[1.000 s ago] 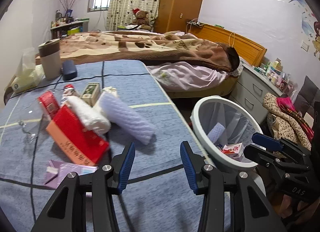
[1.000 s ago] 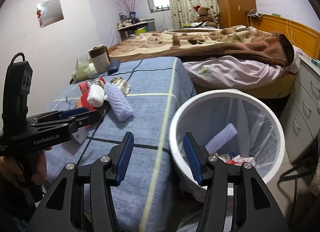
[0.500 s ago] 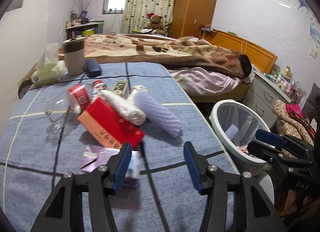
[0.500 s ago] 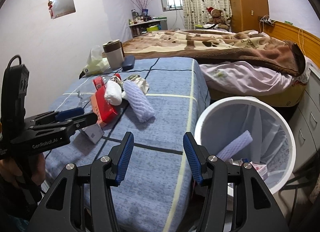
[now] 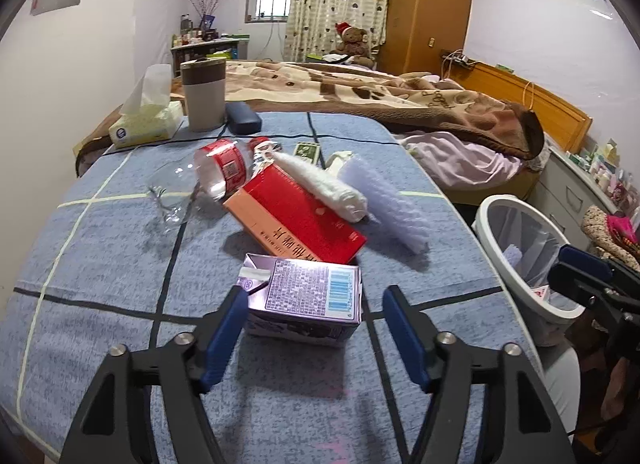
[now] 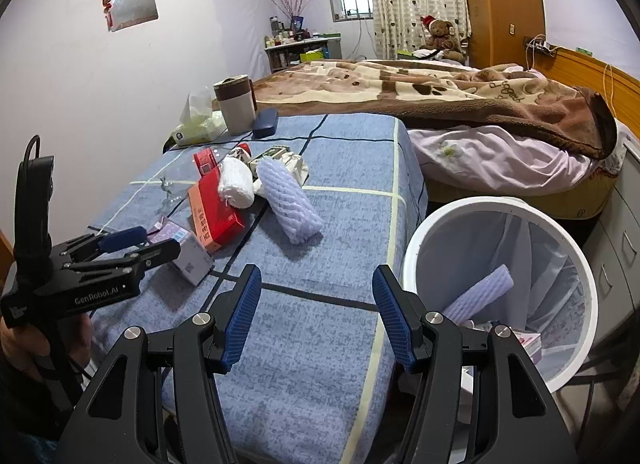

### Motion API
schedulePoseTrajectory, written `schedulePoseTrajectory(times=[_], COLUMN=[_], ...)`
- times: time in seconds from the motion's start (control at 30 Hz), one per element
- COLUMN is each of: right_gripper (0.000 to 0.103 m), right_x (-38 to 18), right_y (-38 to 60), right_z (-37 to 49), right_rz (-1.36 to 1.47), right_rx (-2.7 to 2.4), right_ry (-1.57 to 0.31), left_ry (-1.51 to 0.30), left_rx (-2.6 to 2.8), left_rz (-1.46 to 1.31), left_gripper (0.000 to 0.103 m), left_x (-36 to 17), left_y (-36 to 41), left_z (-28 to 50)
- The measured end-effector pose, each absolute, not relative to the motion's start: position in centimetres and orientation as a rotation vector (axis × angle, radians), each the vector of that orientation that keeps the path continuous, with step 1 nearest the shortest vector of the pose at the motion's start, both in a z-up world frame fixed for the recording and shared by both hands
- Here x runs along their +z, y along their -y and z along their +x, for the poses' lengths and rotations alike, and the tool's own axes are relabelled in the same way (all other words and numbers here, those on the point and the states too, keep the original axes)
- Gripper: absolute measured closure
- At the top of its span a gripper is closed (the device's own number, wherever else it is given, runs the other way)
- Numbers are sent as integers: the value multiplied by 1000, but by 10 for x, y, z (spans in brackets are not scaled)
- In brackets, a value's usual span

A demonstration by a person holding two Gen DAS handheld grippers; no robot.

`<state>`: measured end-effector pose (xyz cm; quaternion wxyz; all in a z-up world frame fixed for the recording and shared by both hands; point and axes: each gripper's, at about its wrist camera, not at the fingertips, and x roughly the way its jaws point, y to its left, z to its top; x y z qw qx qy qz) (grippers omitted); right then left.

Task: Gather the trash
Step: 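Move both tools back over the remaining trash on the bed, then grasp the purple carton with the left tool while the right tool grasps another foam sleeve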

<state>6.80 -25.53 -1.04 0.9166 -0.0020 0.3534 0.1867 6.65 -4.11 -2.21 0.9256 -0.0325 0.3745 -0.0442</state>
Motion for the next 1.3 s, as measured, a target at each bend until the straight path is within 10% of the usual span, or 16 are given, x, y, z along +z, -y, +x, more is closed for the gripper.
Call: schedulePoseTrajectory(times=[1.3], right_gripper=[44], right_x=[-17], right_y=[235], right_z=[87], right_rz=[-28], right_rx=[441], right_ry=[-760], left_ry=[-765], left_rx=[56], left_rz=[-254], left_gripper=[23], left_x=[-24], left_y=[-9], left_z=[90])
